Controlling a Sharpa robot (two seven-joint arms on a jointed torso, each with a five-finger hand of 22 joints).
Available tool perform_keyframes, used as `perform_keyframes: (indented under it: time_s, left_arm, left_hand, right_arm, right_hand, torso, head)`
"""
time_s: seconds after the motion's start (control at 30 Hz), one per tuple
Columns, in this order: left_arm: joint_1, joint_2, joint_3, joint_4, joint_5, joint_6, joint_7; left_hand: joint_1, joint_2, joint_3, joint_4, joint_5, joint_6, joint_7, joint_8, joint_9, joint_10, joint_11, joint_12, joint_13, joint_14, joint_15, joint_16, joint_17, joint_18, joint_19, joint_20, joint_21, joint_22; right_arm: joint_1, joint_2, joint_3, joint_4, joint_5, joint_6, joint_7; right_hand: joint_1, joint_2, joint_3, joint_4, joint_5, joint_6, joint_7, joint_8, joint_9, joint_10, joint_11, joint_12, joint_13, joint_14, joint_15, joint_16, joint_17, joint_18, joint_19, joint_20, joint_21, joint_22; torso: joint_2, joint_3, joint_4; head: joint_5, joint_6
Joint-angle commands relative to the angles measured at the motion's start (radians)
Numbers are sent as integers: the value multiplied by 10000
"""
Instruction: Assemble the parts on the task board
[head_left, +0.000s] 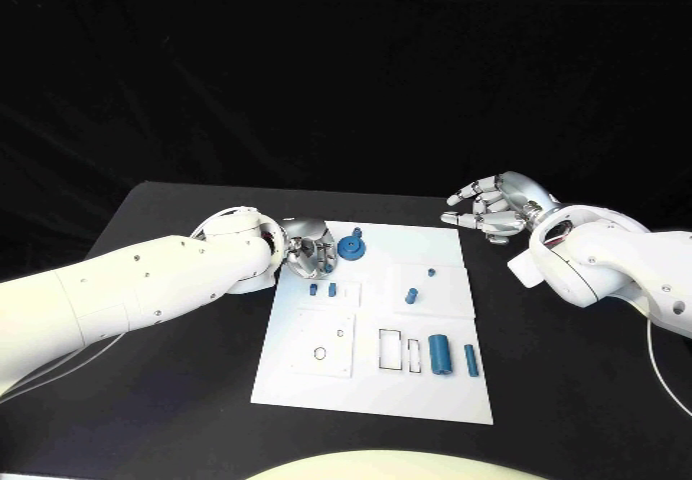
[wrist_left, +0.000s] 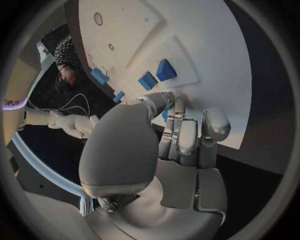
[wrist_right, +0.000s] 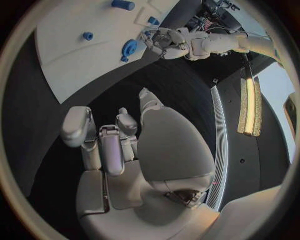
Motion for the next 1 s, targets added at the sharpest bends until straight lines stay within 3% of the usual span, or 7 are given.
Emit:
perform_keyframes:
  time_s: [0.03, 0.3, 0.5, 0.73, 0.8, 0.87, 1.0]
  left_arm:
    - [0, 0, 4, 8, 69, 145, -79]
    - [-1, -31, 4, -49, 73, 232, -198]
    - [-1, -85, 5, -114, 73, 184, -241]
    - [2, -250, 35, -262, 365, -405, -129]
    - [3, -341, 89, -302, 860, -762, -24]
    - [4, -463, 168, -310, 1631, -1061, 88]
    - [12, -800, 377, -204, 3170, -1327, 320]
  left_hand:
    - [-99, -31, 31, -62, -31, -187, -25, -136, -24, 81, -14, -79, 14, 36, 10, 44, -26, -116, 63, -12, 25, -6]
    - [-176, -104, 26, -81, -34, -840, -94, -564, -148, 121, -23, -232, 31, 11, 4, 25, -88, -101, 29, -28, -37, -75]
    - [-176, -99, -44, -92, -29, -1283, -175, -842, -282, 134, -33, -343, 44, -11, -3, 20, -119, -94, 10, -49, -73, -109]
    - [-158, -35, -60, -80, -14, -1308, -119, -871, -318, 106, -16, -402, 51, -31, 3, 10, -159, -81, -24, -60, -116, -167]
    - [-140, 8, -6, -73, -7, -1034, 14, -744, -297, 34, 49, -477, 48, -103, 47, -48, -315, -54, -102, -57, -205, -298]
    - [-148, 13, 47, -64, -4, -748, 94, -605, -274, -54, 114, -541, 52, -353, 104, -258, -815, 18, -319, -32, -437, -636]
    - [9, 78, 346, -259, 60, -69, 340, -228, -189, -177, 366, -379, 179, -913, 291, -744, -1771, 173, -832, 104, -946, -1378]
  right_arm:
    - [-6, 4, 1, 3, -5, 145, 90]
    - [-6, 1, 0, -5, -13, 182, 18]
    - [-6, -15, -3, -5, -23, 233, -50]
    - [-6, -19, -7, -68, -487, 377, -7]
    - [-6, -11, -9, -95, -892, 525, 6]
    - [-8, 6, -16, -109, -1394, 685, -10]
    - [-64, 77, -42, -106, -2665, 965, -132]
  right_hand:
    - [-42, 2, 56, 21, -30, -19, -49, 56, -15, 14, -25, -43, -35, 461, -66, -53, 222, 63, -46, -45, -59, -25]
    - [-62, -31, 46, 24, -32, -32, -46, 61, -23, -126, -20, -166, -206, 431, -64, -114, 109, 108, -155, -46, -285, -183]
    - [-53, -71, 144, 25, -24, -121, -44, 132, -85, -1537, -26, -1696, -2169, 219, -80, -606, -618, 263, -523, -56, -1242, -824]
    - [383, -161, 519, -2, -18, -83, -72, 268, -132, -2317, -50, -3517, -3900, 31, -107, -1159, -1320, 423, -864, -97, -2315, -1535]
    - [1038, -348, 1213, -20, 11, 39, -29, 314, -185, -2497, -10, -5128, -5176, 12, -89, -1317, -1478, 426, -840, -90, -2498, -1622]
    - [1260, -780, 2128, -10, -15, 231, 12, 319, -297, -1885, 32, -6653, -6619, 75, -43, -1286, -1376, 393, -699, -64, -2414, -1487]
    - [1264, -1046, 2781, -67, -17, 455, 31, 356, -358, -1787, 97, -7596, -7419, 143, -18, -1191, -1213, 345, -560, -46, -2160, -1243]
  torso:
    - [-1, 0, -3]
    - [-1, 2, 2]
    - [3, 3, -3]
    - [-13, 11, -14]
    - [-11, 14, -14]
    - [-6, 16, -14]
    - [0, 13, -27]
  head:
    - [-1, 1]
    - [-9, -9]
    - [-22, -15]
    - [-76, -7]
    - [-90, 6]
    - [-97, 38]
    - [-178, 85]
